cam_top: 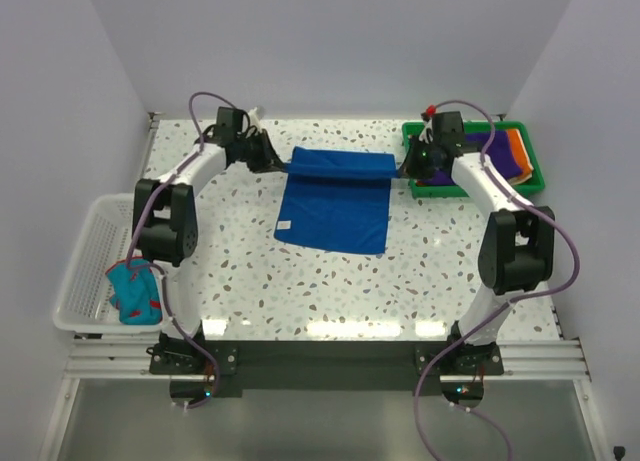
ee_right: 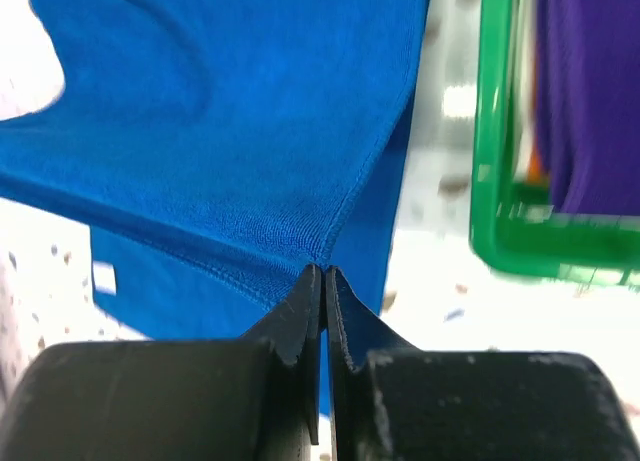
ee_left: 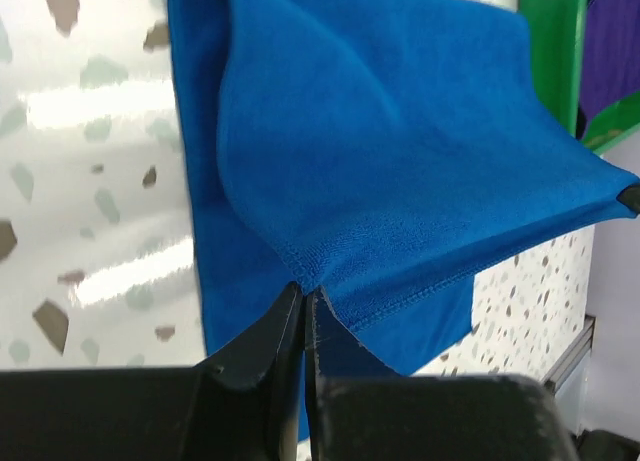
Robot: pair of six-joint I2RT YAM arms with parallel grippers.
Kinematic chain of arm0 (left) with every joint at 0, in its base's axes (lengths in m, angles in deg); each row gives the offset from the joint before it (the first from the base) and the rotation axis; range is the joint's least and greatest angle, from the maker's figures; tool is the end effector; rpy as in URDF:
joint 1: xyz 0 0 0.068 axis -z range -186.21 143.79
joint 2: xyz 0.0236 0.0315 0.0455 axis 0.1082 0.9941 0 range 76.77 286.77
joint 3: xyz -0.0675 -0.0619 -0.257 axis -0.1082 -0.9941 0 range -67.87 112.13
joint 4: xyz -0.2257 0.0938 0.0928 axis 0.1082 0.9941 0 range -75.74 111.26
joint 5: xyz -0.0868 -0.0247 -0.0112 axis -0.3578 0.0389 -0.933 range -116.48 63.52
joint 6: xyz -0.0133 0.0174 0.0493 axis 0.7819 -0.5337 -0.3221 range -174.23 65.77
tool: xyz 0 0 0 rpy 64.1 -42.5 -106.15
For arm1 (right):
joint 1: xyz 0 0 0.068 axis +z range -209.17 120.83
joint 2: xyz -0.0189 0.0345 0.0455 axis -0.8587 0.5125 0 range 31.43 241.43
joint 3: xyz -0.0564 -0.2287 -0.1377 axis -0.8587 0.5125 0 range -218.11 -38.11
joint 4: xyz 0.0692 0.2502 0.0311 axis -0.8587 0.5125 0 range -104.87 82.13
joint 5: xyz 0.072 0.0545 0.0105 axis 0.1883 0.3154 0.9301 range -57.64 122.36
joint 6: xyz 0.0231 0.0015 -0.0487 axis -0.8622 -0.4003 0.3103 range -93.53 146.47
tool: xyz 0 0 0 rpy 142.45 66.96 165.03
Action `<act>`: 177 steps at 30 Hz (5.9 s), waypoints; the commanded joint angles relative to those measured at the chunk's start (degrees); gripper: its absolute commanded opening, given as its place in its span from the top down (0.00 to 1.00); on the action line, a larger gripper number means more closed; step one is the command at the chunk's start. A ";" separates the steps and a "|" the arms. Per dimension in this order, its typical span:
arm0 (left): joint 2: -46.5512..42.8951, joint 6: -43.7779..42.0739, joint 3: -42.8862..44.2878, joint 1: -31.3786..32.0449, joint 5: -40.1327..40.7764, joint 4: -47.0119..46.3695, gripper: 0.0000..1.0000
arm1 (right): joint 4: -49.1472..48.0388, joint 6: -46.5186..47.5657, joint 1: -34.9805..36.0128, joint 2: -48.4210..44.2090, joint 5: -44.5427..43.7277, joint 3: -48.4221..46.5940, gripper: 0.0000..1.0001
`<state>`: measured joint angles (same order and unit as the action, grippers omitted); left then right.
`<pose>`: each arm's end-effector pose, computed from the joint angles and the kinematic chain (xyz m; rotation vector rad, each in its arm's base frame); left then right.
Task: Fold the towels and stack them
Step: Fold the towel
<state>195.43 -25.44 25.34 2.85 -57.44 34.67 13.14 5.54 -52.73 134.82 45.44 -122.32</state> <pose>0.4577 -0.0916 0.2191 -0.1466 2.4269 -0.9508 0.4026 0.0536 0.2668 0.1975 2.4169 0.4945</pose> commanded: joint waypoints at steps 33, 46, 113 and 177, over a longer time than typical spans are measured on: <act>-16.43 -8.05 -13.12 1.75 15.50 13.44 0.91 | 5.74 -1.75 3.49 -14.80 1.69 19.07 1.00; -15.38 -5.51 -31.68 8.52 17.95 2.36 0.90 | -5.95 -1.48 3.93 -13.75 -0.95 35.33 1.00; 9.60 8.30 20.28 -2.47 0.29 -23.58 0.94 | -11.69 0.11 -1.51 8.94 -9.57 -17.59 1.00; -17.84 -7.26 -31.07 3.51 20.32 3.33 0.92 | -7.88 -7.11 5.69 -12.52 -5.61 36.92 1.00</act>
<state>179.19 -30.84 -5.02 7.18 -44.83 39.72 5.62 -2.35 -46.13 121.53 44.96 -86.69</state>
